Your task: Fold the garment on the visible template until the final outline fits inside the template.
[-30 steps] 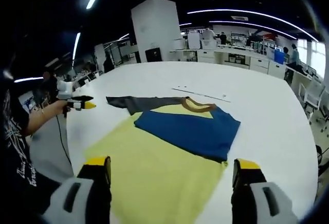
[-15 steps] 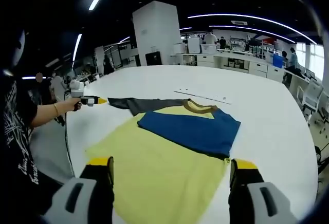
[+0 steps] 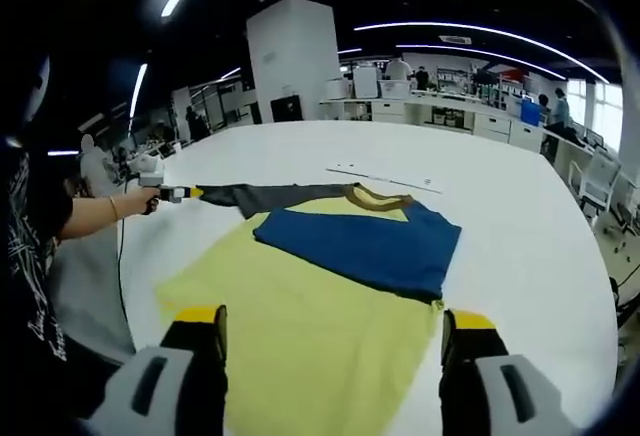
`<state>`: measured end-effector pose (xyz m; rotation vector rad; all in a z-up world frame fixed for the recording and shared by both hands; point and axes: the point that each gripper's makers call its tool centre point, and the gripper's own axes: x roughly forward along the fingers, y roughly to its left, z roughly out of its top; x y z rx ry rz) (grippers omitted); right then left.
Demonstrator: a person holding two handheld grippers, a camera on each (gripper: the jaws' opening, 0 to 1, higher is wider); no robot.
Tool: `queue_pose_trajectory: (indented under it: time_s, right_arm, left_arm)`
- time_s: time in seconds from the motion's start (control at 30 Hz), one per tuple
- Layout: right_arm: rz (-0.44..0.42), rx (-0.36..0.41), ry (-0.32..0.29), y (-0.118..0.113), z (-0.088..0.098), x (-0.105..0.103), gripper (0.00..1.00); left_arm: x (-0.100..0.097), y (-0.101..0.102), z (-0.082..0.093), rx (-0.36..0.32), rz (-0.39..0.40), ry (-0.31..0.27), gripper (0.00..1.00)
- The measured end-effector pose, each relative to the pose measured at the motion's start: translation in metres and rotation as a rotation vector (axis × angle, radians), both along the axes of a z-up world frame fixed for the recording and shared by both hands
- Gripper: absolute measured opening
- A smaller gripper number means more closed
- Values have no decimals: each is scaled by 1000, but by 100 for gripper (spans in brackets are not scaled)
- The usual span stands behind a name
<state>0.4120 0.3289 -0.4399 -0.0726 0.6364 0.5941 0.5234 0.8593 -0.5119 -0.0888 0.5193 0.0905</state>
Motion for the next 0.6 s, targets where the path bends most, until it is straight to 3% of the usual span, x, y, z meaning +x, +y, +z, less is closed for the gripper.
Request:
queue_pose_trajectory:
  time_s: [0.2, 0.37, 0.43, 0.6]
  right_arm:
    - [2, -10, 12, 0, -4, -1, 88]
    - [-5, -15, 12, -2, -4, -2, 88]
    - [-11, -14, 11, -3, -4, -2, 88]
    - [-16, -13, 10, -4, -4, -3, 87]
  left_arm:
    - [8, 3, -7, -7, -3, 14, 19]
    - [14, 6, -10, -11, 12, 23, 4]
    - [15, 6, -7, -30, 15, 12, 1]
    - [15, 3, 3, 21, -8, 9, 0]
